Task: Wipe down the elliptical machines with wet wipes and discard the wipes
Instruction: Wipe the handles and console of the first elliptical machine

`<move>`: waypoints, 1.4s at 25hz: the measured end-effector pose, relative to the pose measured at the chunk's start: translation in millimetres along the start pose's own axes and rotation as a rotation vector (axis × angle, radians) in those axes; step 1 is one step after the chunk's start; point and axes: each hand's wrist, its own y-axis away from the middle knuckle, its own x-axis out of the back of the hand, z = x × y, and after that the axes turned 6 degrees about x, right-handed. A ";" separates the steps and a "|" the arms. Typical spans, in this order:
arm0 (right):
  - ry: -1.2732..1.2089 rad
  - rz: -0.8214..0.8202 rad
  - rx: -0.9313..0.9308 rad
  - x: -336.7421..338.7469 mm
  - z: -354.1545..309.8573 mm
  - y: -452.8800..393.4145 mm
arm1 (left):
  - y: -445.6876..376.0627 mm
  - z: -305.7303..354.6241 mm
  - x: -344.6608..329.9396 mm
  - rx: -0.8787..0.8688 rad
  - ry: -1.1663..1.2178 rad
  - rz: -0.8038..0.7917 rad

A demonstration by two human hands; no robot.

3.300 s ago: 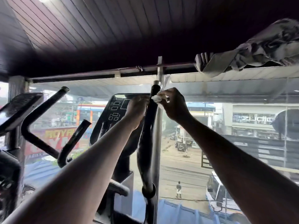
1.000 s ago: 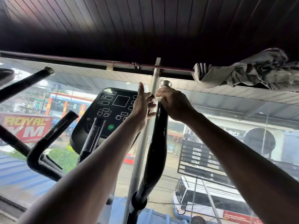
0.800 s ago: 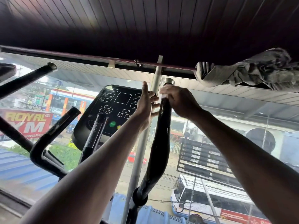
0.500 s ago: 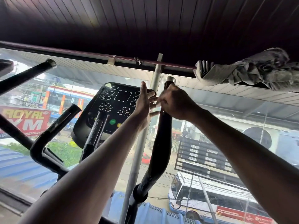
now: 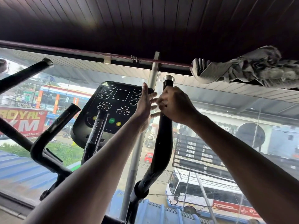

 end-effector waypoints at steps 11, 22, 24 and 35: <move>-0.008 0.029 -0.037 -6.4 -22.6 21.1 | 11.9 0.3 10.4 0.046 0.003 -0.032; -0.133 0.268 -0.270 -4.7 -33.1 42.1 | 33.4 -7.0 5.5 0.090 -0.005 -0.073; -0.142 0.212 -0.145 -8.1 -54.8 63.1 | 36.1 -6.5 5.3 0.087 -0.013 -0.073; -0.391 0.496 -0.379 -16.3 -61.5 101.3 | 57.0 -14.1 0.3 0.057 -0.062 0.048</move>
